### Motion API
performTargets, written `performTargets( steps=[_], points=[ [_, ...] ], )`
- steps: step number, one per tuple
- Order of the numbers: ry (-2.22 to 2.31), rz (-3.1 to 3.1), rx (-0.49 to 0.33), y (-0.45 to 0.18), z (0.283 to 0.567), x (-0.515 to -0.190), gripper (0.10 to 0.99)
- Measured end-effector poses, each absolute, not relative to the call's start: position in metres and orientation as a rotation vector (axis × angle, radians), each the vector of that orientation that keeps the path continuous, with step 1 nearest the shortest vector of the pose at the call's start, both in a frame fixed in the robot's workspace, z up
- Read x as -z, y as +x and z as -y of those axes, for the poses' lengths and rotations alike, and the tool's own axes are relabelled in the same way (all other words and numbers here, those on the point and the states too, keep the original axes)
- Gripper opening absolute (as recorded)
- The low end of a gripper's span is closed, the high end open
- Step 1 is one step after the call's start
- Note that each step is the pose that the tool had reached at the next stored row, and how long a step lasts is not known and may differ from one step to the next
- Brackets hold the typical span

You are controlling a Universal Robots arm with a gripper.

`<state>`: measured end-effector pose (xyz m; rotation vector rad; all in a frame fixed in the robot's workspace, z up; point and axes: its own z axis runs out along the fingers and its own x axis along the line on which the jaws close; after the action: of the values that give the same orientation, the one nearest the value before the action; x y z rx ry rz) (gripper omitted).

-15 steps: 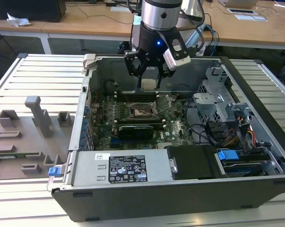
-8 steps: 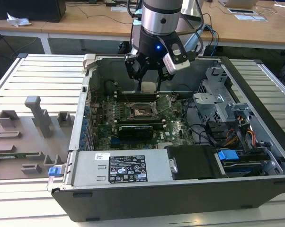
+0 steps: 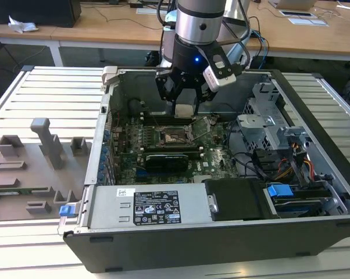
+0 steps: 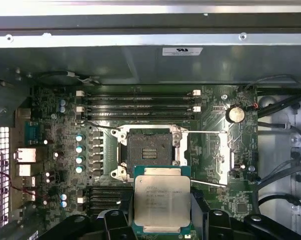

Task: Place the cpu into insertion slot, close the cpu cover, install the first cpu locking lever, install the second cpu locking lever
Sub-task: 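Place the cpu into insertion slot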

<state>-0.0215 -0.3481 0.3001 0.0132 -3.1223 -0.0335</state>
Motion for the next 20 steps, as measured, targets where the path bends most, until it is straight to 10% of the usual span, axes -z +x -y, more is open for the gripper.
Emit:
performTargets(
  steps=[20],
  points=[
    [0.029, 3.122, 0.019, -0.009, 0.343, -0.296, 0.545]
  ],
)
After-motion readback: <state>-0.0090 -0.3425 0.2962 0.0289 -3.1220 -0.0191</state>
